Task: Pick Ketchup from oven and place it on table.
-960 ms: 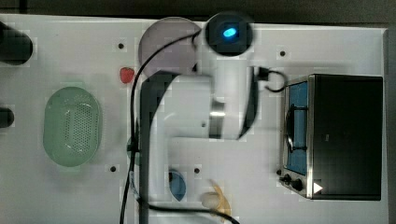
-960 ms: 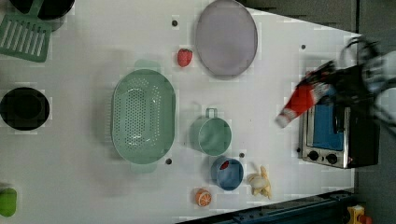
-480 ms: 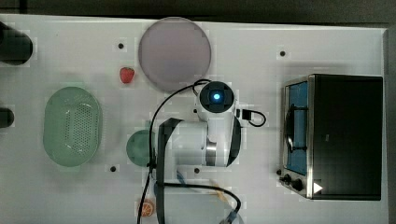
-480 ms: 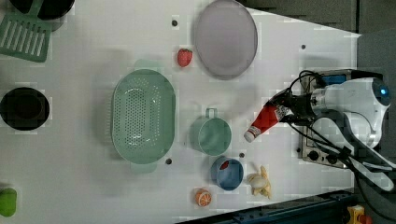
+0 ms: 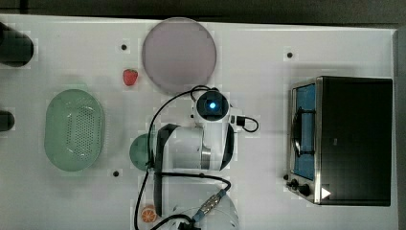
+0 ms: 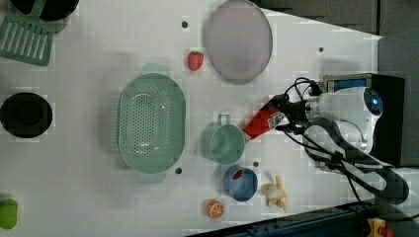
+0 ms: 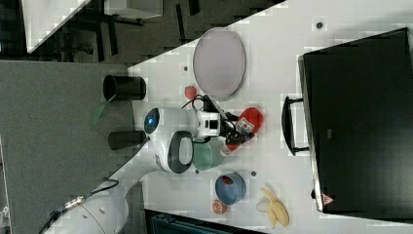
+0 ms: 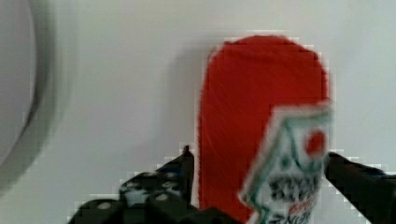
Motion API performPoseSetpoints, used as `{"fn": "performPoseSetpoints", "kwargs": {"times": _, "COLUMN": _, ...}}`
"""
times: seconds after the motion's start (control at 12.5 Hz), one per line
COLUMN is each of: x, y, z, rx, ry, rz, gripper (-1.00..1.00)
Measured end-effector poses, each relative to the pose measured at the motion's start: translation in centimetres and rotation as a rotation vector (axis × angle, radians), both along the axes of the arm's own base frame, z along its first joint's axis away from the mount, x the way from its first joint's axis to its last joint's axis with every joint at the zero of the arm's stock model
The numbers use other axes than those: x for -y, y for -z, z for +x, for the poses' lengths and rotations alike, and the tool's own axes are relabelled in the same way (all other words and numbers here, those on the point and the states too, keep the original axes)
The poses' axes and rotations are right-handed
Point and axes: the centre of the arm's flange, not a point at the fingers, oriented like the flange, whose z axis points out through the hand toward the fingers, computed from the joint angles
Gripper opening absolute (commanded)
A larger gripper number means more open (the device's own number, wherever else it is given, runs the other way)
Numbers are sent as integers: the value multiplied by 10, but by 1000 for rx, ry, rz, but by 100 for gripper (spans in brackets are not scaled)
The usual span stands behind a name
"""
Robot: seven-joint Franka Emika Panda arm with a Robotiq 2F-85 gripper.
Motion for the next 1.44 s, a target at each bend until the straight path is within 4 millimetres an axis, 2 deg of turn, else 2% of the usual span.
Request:
{"fn": "performPoseSetpoints", "kwargs": {"times": 0.16, "x": -3, "y": -11, "z": 12, "rx": 36, "ry": -6, "rz": 2, "gripper": 100}}
{"fn": "performPoseSetpoints", "kwargs": {"times": 0.24, "x": -1, "y": -27, "z": 21, "rx": 73, "ry": -1, "rz": 3, "gripper": 100}}
{"fn": "performPoseSetpoints", "kwargs": {"times": 0.32, "x": 2, "y": -48, "z": 26, "rx": 106, "ry": 14, "rz": 7, "gripper": 100}}
{"fn": "performPoseSetpoints", "kwargs": {"times": 0.4, "x": 7, "y": -88, "z": 37, "rx": 180, "ry": 43, "rz": 25, "gripper": 100}}
{"fn": "performPoseSetpoints", "kwargs": {"times": 0.48, "x": 12, "y": -117, "z": 44, "rx": 226, "ry": 38, "rz": 23, "gripper": 100}}
{"fn": "performPoseSetpoints", "kwargs": {"times": 0.64, "x": 25, "y": -237, "z": 51, "rx": 353, "ry": 49, "rz": 42, "gripper": 100}}
{"fn": "performPoseSetpoints", "kwargs": {"times": 0.72, "x": 25, "y": -284, "z": 54, "rx": 364, "ry": 48, "rz": 54, "gripper": 100}}
{"fn": "performPoseSetpoints", "kwargs": {"times": 0.8, "x": 24, "y": -369, "z": 61, "rx": 384, "ry": 34, "rz": 62, "gripper": 100}}
{"fn": "performPoseSetpoints", "kwargs": {"times": 0.88, "x": 28, "y": -412, "z": 65, "rx": 414, "ry": 35, "rz": 58, "gripper": 100}}
{"fn": "performPoseSetpoints", "kwargs": {"times": 1.04, "x": 30, "y": -434, "z": 61, "rx": 405, "ry": 24, "rz": 37, "gripper": 100}}
{"fn": "performPoseSetpoints", "kwargs": {"times": 1.12, "x": 30, "y": -434, "z": 56, "rx": 350, "ry": 11, "rz": 5, "gripper": 100}}
{"fn": "performPoseSetpoints", "kwargs": {"times": 1.44, "x": 25, "y": -407, "z": 28, "rx": 10, "ry": 91, "rz": 0, "gripper": 100}}
